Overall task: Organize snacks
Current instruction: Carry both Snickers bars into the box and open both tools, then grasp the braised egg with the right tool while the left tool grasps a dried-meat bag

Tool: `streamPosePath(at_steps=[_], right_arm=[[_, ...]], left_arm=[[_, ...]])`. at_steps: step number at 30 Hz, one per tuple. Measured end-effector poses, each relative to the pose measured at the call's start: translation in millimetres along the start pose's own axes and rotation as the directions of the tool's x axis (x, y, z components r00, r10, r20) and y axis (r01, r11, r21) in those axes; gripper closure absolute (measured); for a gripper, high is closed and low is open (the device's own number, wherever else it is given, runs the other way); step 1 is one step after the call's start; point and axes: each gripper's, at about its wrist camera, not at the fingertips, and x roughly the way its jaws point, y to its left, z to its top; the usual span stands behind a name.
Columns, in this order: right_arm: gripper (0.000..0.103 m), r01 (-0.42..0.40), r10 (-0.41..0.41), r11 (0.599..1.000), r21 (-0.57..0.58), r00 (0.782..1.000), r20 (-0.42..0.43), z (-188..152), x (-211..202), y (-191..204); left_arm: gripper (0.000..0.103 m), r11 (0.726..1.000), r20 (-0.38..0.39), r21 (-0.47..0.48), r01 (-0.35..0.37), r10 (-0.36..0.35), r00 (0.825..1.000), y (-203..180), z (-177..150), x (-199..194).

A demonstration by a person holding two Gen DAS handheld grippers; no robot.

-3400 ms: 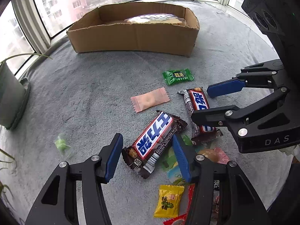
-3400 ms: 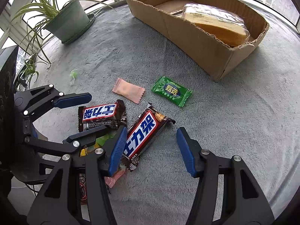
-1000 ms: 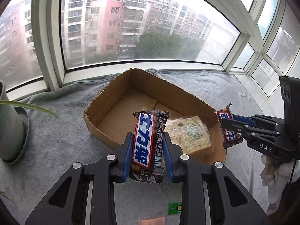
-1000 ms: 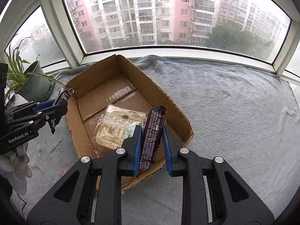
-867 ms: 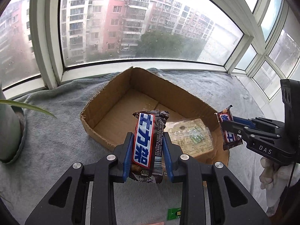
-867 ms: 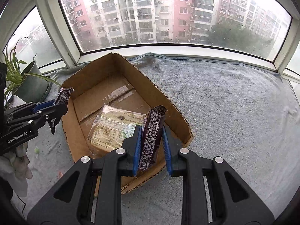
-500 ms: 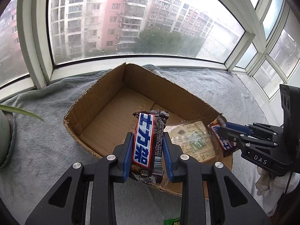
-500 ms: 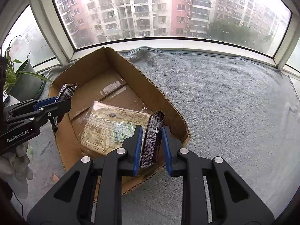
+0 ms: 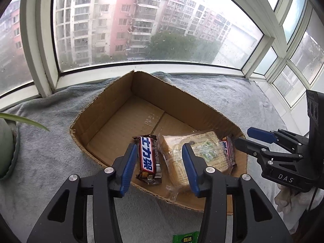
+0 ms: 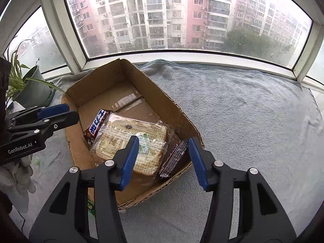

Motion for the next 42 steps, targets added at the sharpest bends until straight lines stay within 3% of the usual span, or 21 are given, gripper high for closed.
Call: streamPosePath(at_steps=[3,12,21,26,34,42], right_arm=[[0.039,-0.009,0.010,1.000,-0.004,1.000,0.020,-3.1,-10.9,3.8],[0.038,-0.072,0.077,0.995,-0.071,0.995,0.063,-25.6,-60.5,31.6],[0.038,-0.181,0.201,0.966,-0.185,0.975,0.094,-67.6,-101.7,81.6],[0.023,-0.209,0.235,0.948,-0.242,0.968,0.086,-93.7,-111.0,109.5],[0.023,-0.187,0.189,0.922,-0.339,0.982,-0.029,-138.9,-95.7,143.6],[0.026,-0.242,0.206,0.918,-0.315,0.968,-0.144,-169.7,-65.6,157.8]], left_arm=[[0.058,1.000,0.013,0.007,0.003,-0.003,1.000,0.8,-3.0,-14.1],[0.058,0.999,0.054,0.032,-0.017,0.016,0.998,8.9,-30.2,-77.0],[0.058,0.998,0.073,0.051,-0.048,0.045,0.996,25.3,-93.0,-141.7],[0.058,0.999,0.059,0.021,-0.045,0.044,0.997,39.7,-130.5,-168.2],[0.057,0.998,0.007,-0.017,-0.056,0.057,0.998,44.4,-198.3,-187.3],[0.057,0.998,-0.089,-0.061,-0.025,0.019,0.996,37.8,-256.7,-172.4]])
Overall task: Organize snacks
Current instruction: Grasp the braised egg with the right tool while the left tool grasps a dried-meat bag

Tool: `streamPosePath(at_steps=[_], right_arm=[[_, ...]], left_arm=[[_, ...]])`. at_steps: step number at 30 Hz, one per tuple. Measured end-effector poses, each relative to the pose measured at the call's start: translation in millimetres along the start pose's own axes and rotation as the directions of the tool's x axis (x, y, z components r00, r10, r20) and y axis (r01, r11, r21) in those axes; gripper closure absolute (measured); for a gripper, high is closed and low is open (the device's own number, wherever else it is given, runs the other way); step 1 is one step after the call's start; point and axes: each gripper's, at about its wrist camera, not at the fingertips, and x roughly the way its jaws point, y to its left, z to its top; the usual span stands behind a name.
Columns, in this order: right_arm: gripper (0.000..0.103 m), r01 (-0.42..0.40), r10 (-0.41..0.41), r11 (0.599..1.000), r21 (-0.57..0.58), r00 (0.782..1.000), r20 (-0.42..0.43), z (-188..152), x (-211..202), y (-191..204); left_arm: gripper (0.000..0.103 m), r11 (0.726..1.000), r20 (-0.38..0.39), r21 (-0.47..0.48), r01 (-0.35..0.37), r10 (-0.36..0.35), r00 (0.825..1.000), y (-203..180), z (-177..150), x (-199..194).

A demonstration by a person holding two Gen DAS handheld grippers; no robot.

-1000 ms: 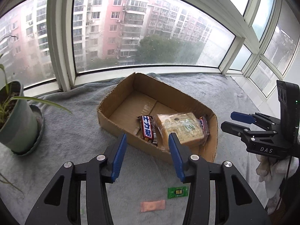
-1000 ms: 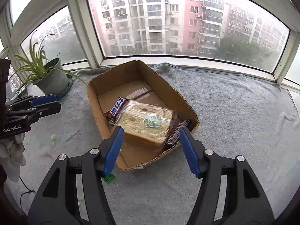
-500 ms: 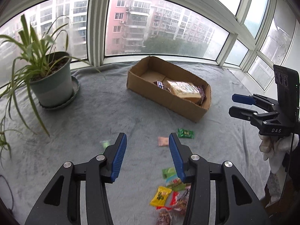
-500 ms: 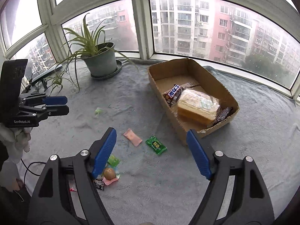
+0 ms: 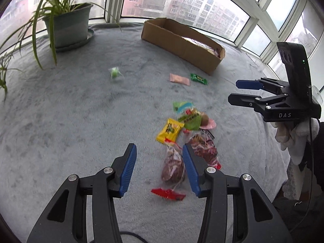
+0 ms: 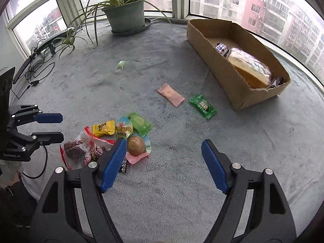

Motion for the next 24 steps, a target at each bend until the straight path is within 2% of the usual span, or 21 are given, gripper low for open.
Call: streamPosePath(at_steps=[2,4,7,10,22,24], right_arm=[[0.040,-0.008,0.007,1.000,-0.021,1.000,-0.024,-3.3,7.7,7.5],[0.047,-0.008,0.006,0.999,-0.041,0.999,-0.039,-5.1,14.2,13.0],[0.050,-0.024,0.021,0.998,-0.050,0.999,-0.050,-5.8,21.3,19.2],[0.065,-0.036,0.031,0.997,-0.063,0.997,-0.067,-4.5,30.0,25.3],[0.065,-0.045,0.033,0.993,-0.109,0.994,-0.104,-0.6,50.4,36.3],[0.071,-0.053,0.039,0.991,-0.123,0.993,-0.111,-1.3,52.9,40.1]], left_arm=[[0.057,1.000,-0.006,-0.005,-0.002,0.002,1.000,-0.1,-7.0,2.9],[0.057,1.000,-0.012,-0.027,0.014,-0.014,1.000,1.7,-12.0,4.8],[0.057,0.999,-0.013,-0.032,0.022,-0.022,1.000,0.1,-15.4,6.7],[0.057,0.999,-0.022,-0.036,0.033,-0.034,0.999,-0.3,-18.8,10.9],[0.058,0.998,-0.054,-0.023,0.061,-0.062,0.997,-7.5,-24.6,24.4],[0.058,0.998,-0.060,-0.020,0.059,-0.060,0.996,-8.7,-24.4,26.8]])
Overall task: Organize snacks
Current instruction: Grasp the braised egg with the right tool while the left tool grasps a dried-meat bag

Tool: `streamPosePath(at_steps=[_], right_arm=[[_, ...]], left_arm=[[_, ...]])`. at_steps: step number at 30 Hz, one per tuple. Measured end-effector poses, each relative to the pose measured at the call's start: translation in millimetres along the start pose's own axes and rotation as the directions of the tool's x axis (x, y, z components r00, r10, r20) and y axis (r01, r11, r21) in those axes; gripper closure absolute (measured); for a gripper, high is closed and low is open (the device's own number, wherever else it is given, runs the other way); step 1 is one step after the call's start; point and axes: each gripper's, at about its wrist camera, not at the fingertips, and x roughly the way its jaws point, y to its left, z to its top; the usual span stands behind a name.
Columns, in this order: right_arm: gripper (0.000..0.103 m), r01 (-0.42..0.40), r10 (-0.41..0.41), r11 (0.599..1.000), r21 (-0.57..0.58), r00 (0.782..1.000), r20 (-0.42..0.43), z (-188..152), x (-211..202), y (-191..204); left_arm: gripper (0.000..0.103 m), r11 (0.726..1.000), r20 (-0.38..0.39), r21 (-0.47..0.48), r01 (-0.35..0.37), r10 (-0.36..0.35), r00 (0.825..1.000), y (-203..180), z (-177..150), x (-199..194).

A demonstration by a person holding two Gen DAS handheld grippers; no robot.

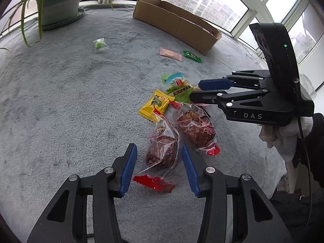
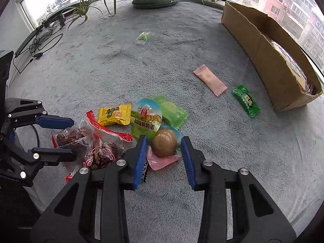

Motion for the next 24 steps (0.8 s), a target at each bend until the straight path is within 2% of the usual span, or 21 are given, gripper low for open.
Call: streamPosePath(at_steps=[11,14,24], right_arm=[[0.077,-0.002,0.001,1.000,0.018,1.000,0.017,-3.6,-8.2,-7.3],[0.077,-0.019,0.018,0.999,0.040,1.000,0.024,-5.4,-11.0,-11.1],[0.077,0.014,-0.017,0.999,0.050,0.998,0.057,-9.5,-27.7,-20.5]], left_arm=[[0.069,1.000,0.018,-0.013,0.002,-0.002,1.000,-3.3,-3.6,-0.6],[0.070,1.000,0.020,-0.015,-0.001,0.001,1.000,-3.6,-4.4,-2.2],[0.071,0.997,0.060,-0.080,-0.002,0.007,0.998,13.1,2.8,-22.2]])
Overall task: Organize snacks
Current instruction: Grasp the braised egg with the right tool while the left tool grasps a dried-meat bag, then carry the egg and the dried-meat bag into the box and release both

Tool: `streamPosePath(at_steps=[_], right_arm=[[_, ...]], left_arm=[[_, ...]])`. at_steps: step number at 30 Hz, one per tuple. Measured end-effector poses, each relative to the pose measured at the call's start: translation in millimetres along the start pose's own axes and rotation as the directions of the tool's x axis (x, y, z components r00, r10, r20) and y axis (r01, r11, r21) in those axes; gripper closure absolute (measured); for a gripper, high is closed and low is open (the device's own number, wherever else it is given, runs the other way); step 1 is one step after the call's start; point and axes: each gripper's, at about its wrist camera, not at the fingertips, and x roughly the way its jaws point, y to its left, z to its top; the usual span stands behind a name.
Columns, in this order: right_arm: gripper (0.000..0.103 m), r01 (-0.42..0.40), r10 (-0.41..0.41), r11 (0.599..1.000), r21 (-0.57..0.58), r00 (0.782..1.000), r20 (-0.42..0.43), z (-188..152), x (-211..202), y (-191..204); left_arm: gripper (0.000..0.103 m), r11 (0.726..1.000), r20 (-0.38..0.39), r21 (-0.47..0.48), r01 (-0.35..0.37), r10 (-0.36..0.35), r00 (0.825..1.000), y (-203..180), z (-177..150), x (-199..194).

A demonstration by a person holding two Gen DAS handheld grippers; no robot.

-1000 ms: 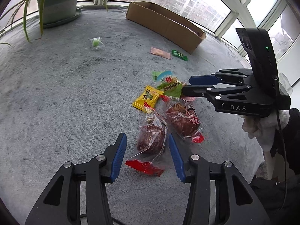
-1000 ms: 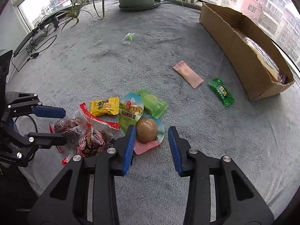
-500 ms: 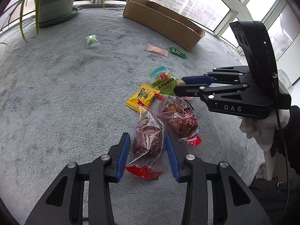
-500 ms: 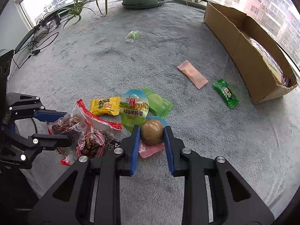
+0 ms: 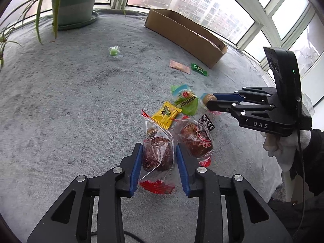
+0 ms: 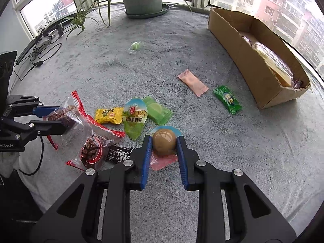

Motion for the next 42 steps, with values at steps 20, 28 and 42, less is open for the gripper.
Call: streamPosePath(at_steps=[20,28,42], right_arm=[[0.077,0.137,-0.157,0.984,0.117,0.971,0.179,47.8,-68.0,-82.6],[0.077,0.216,-0.241,0.969,0.123,0.938,0.249,89.1,-97.0,-116.3],[0.077,0.244,-0.278,0.957,0.158,0.927,0.251,144.1,-79.5,-168.4]], left_arm=[[0.071,1.000,0.145,0.014,-0.022,0.019,0.989,7.1,82.5,-20.8],[0.071,0.998,0.211,0.039,-0.047,0.037,0.977,4.0,131.6,-23.7],[0.071,0.995,0.265,0.074,-0.072,0.050,0.963,-14.9,208.9,4.6]])
